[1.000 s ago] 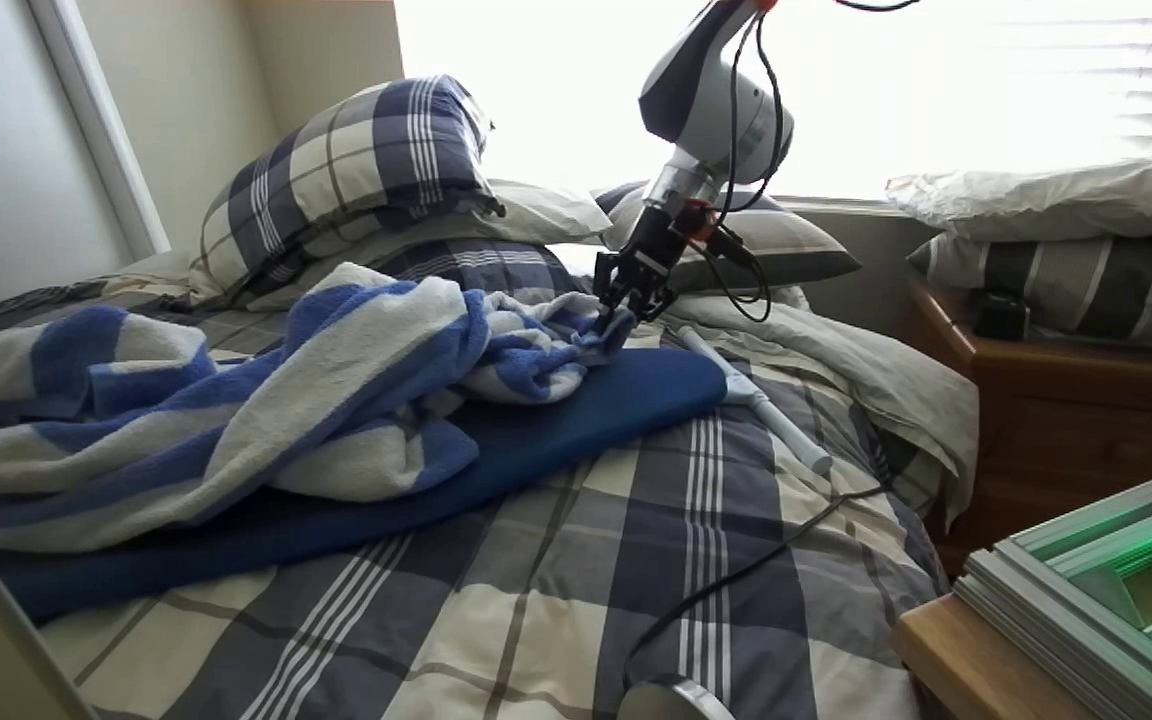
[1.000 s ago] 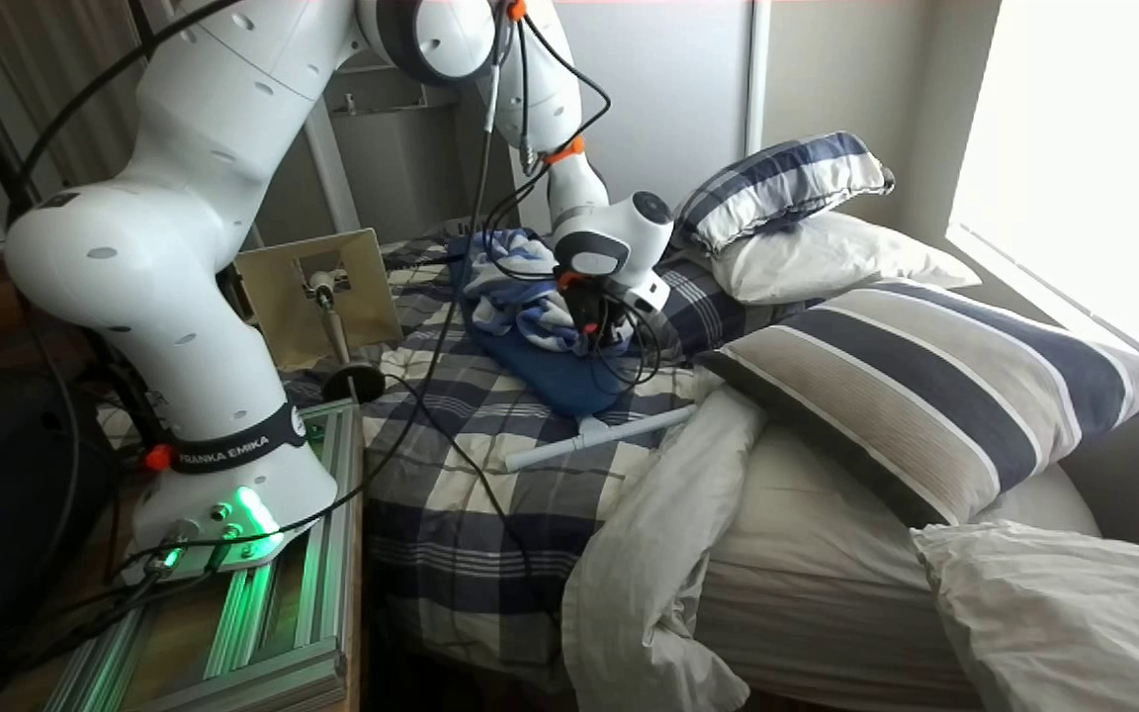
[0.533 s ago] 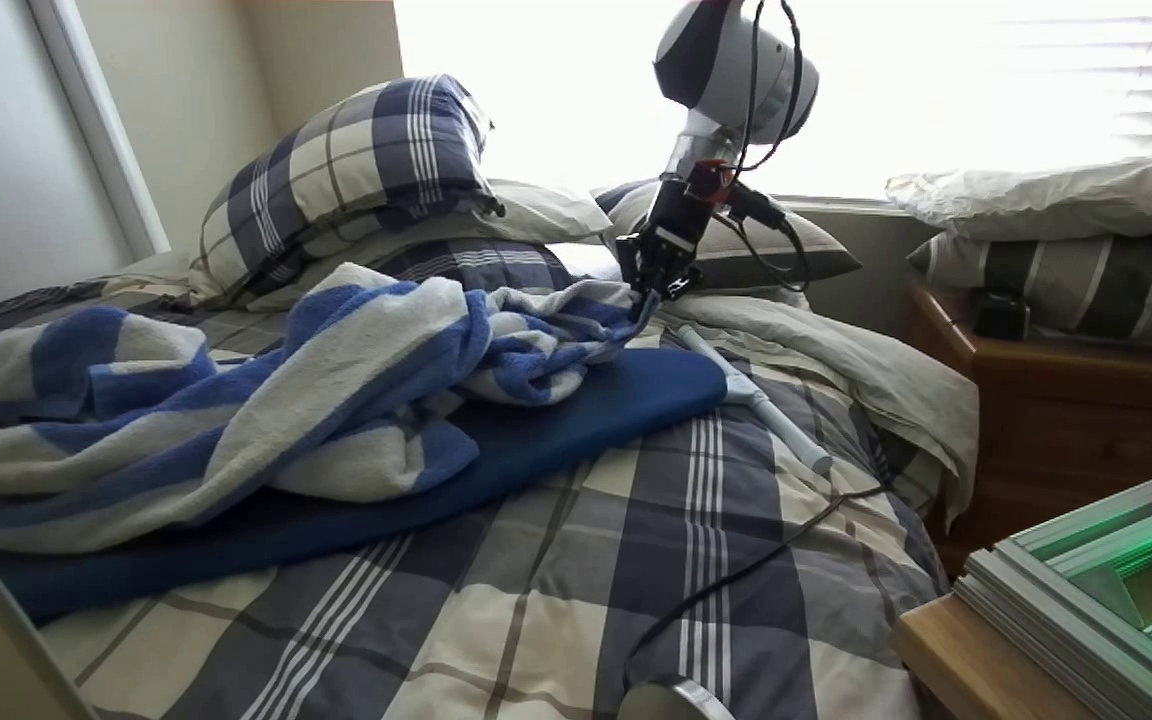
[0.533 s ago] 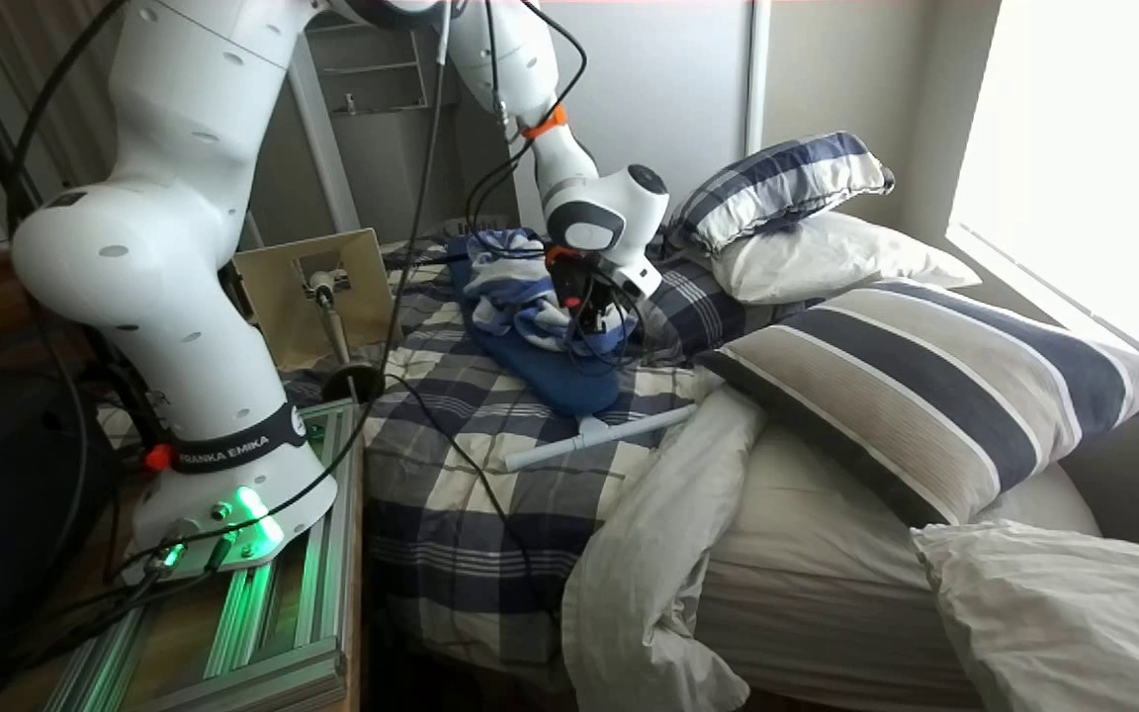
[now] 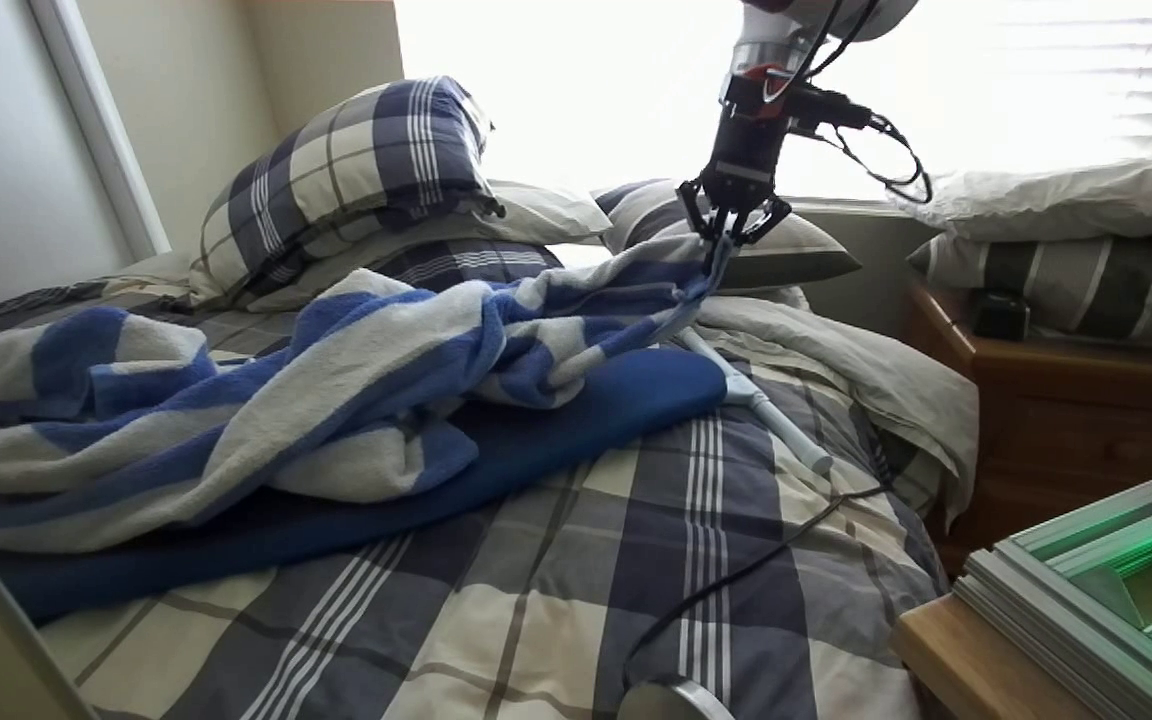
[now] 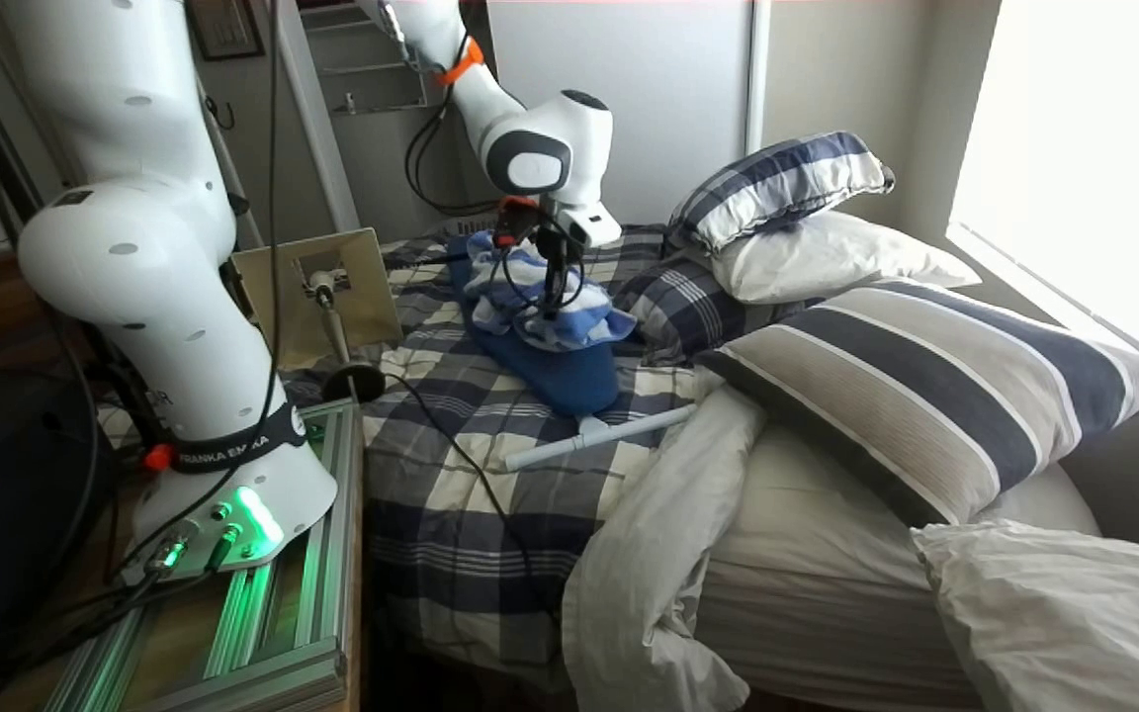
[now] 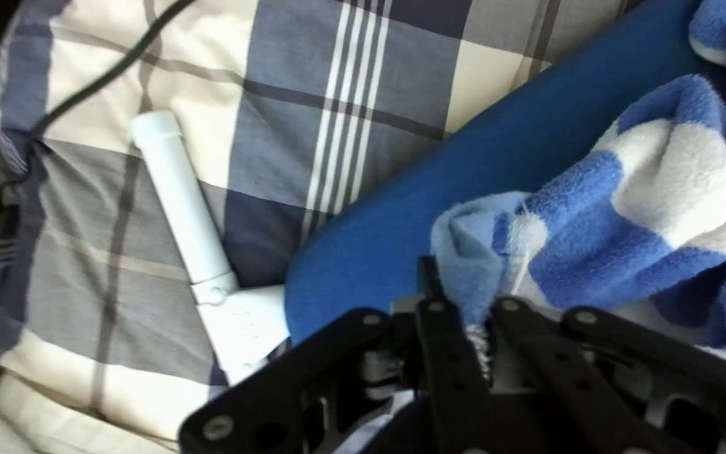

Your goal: Pull the striped towel to the right

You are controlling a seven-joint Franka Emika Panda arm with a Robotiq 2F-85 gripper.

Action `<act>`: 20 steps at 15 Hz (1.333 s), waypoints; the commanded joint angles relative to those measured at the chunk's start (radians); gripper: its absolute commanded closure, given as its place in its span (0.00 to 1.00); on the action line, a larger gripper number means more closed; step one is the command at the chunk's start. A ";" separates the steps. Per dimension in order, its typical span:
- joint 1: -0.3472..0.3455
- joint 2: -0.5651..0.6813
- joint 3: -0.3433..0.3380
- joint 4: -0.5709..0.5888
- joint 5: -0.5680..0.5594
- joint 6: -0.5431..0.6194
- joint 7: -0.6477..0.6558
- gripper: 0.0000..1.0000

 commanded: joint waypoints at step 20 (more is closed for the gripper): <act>0.021 -0.049 -0.471 -0.129 -0.388 0.240 0.330 0.98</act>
